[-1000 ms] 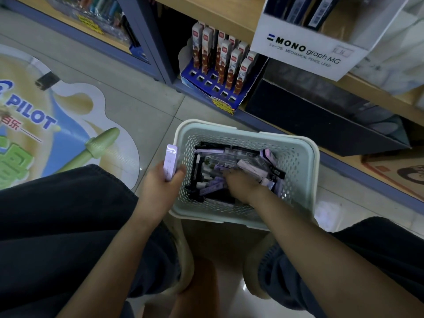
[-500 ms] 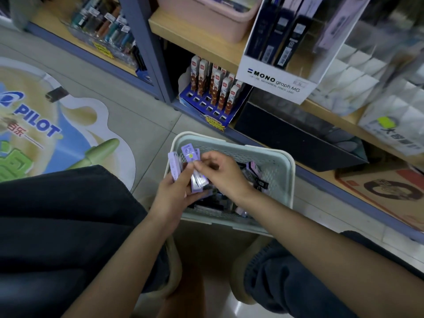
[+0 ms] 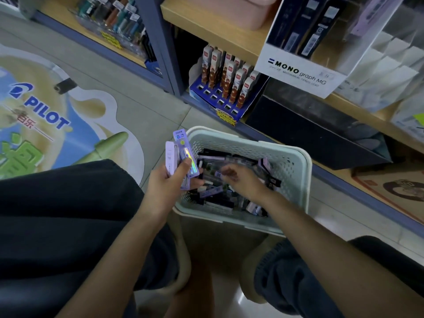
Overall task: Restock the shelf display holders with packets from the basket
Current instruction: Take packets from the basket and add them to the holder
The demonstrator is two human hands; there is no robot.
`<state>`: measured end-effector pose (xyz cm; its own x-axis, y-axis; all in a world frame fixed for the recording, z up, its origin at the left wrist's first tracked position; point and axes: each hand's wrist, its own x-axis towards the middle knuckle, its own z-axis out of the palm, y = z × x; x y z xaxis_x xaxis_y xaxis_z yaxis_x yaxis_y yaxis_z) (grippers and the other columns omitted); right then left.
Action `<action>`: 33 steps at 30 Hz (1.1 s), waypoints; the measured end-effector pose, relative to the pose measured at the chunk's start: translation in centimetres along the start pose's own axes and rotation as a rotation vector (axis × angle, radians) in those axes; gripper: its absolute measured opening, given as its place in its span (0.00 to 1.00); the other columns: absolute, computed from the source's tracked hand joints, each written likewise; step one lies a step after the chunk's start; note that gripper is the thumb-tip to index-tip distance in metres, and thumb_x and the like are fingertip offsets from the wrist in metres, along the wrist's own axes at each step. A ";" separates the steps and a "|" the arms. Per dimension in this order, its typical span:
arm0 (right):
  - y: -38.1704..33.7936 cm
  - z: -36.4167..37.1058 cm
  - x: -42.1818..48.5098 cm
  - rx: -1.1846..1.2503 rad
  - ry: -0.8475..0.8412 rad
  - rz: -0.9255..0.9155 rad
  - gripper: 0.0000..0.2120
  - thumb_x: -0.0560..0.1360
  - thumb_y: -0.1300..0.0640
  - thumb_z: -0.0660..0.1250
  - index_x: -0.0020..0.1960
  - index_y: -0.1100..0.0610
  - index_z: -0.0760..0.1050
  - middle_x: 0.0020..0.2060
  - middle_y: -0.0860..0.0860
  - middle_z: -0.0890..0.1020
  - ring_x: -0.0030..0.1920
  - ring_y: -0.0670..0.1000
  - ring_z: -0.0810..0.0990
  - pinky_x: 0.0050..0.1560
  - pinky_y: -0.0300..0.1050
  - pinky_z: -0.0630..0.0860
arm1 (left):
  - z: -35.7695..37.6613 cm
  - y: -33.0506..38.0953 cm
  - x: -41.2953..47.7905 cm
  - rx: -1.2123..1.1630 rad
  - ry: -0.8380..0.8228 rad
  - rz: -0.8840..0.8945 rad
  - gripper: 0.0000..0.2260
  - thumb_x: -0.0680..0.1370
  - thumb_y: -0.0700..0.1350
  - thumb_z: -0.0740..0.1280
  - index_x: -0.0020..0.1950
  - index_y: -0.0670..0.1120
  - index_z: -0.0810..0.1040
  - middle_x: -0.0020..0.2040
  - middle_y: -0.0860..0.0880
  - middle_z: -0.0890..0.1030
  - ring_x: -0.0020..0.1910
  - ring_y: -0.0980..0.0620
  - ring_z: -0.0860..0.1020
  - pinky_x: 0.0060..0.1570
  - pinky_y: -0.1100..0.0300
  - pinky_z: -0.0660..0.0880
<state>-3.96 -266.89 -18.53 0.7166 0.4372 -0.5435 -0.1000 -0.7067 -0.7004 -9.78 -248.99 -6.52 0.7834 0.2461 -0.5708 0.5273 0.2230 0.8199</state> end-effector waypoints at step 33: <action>-8.1 -7.9 -5.2 0.336 0.467 -0.041 0.14 0.73 0.59 0.70 0.56 0.66 0.80 0.47 0.54 0.83 0.45 0.41 0.79 0.54 0.40 0.77 | 2.9 -0.2 -1.4 -0.024 -0.010 -0.100 0.06 0.79 0.40 0.63 0.54 0.40 0.72 0.39 0.45 0.80 0.38 0.47 0.82 0.38 0.58 0.81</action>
<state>-1.40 -267.83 -6.31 0.9457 0.1144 -0.3043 -0.2250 -0.4452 -0.8667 -10.02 -252.12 -5.75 0.7305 0.2122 -0.6491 0.5949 0.2688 0.7575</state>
